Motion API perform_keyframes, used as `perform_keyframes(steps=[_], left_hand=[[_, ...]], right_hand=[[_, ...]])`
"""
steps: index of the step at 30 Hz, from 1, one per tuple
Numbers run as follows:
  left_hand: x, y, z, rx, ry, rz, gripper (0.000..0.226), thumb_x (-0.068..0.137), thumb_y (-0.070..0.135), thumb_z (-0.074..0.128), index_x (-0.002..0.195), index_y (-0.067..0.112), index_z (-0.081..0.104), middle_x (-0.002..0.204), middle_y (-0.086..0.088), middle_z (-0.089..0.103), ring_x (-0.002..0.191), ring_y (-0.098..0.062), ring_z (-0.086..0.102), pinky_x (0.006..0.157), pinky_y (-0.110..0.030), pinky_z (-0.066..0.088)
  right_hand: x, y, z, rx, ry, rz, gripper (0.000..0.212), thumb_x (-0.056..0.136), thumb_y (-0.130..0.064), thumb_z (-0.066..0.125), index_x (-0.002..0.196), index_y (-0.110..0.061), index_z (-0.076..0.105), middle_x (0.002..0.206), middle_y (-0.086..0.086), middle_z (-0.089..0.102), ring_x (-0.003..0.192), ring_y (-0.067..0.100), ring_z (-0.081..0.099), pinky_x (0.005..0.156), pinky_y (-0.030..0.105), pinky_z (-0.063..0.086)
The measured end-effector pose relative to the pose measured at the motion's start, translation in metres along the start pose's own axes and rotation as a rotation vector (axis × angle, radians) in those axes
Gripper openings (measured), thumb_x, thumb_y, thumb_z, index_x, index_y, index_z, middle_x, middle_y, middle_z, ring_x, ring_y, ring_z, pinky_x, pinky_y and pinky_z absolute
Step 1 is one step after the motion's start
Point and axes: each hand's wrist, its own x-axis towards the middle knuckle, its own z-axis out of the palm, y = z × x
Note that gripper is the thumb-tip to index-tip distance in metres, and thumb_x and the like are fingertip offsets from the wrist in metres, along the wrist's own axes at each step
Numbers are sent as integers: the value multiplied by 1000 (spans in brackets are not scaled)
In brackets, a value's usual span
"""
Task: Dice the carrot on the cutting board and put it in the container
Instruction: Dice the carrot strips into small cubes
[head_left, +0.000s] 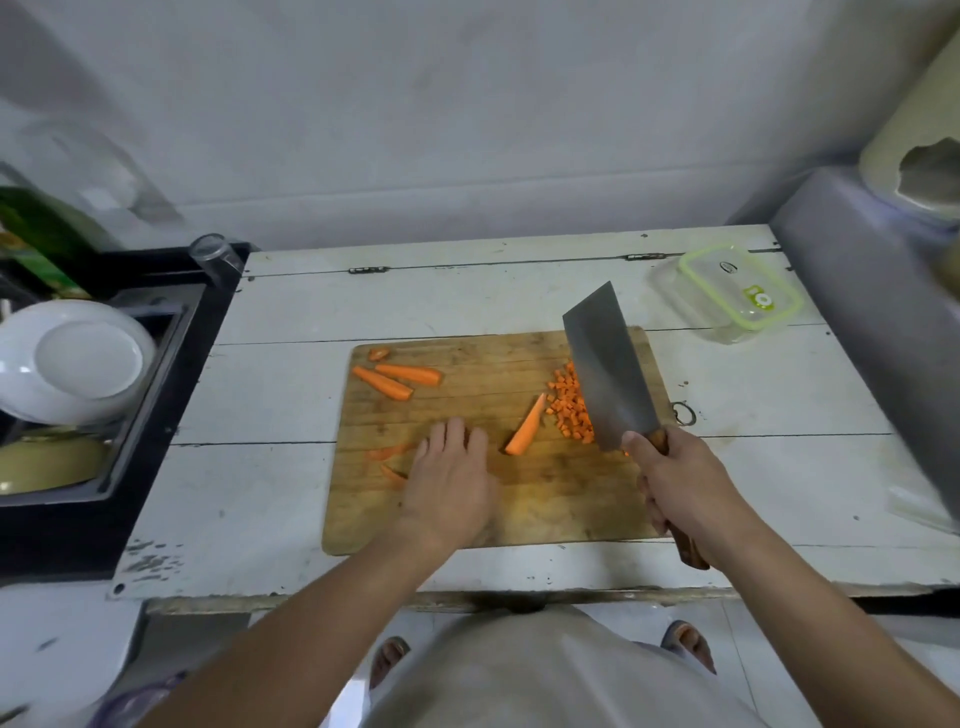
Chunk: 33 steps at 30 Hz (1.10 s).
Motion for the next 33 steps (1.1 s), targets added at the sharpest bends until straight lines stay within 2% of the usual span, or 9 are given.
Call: perform_keyframes(steps=[5,11,15,18,22,25,27,30,33], left_hand=[[11,-64,-3,232,166,50,25,80,4,68,101,14,58,108,-10,57,102,-31,50,87,-43,43],[44,36,-19,-209,-50,-131,36,101,42,54,123,13,58,122,-8,60,118,-30,53,99,-44,45],[44,55,-12,-224,-28,-200,22,98,5,51,118,10,57,118,-13,57,110,-35,58,90,-43,48],[28,32,-8,-245,66,-38,32,93,-3,56,121,13,60,120,-7,54,114,-27,50,95,-36,44],[-5,-3,-2,-352,-8,217,31,96,17,68,127,22,68,131,4,51,125,-14,39,111,-29,36],[-19,-8,3,-458,161,-49,40,97,18,67,136,22,62,131,5,53,127,-14,43,111,-26,35],[-12,-4,4,-500,114,-118,33,97,14,67,130,20,68,124,3,58,120,-17,52,108,-28,41],[2,3,4,-469,72,99,23,96,-1,62,110,10,77,108,-3,65,100,-21,62,92,-31,51],[11,5,10,-353,80,290,34,90,-9,63,116,10,74,120,-2,63,110,-18,59,96,-20,47]], right_hand=[[-4,-5,4,-48,-16,-39,35,101,-36,55,99,-1,52,63,15,49,44,25,48,45,33,49],[-5,-4,-1,-22,-35,-13,26,101,-38,54,100,-12,55,65,11,53,48,25,49,48,35,50],[-4,-2,-9,-2,-27,-18,27,100,-40,55,101,-14,57,63,9,53,47,26,50,49,36,52],[-6,-1,-10,12,-12,-17,27,101,-40,54,102,-13,57,65,10,54,48,26,51,50,36,52],[-10,1,-5,-67,-15,-20,28,100,-43,53,101,-15,54,66,11,58,43,24,54,51,37,53],[-16,-1,-2,-145,-43,-49,27,102,-40,51,97,-14,54,66,11,57,39,23,54,47,34,50],[-20,-2,0,-205,-67,-79,26,103,-39,50,94,-15,52,66,10,56,38,22,54,47,34,50],[-25,0,-2,-342,-89,-129,30,102,-45,48,97,-16,51,68,14,58,37,16,52,42,31,49],[-31,4,-5,-407,-86,-159,38,101,-50,46,91,-15,54,70,12,60,49,20,56,41,32,47]])
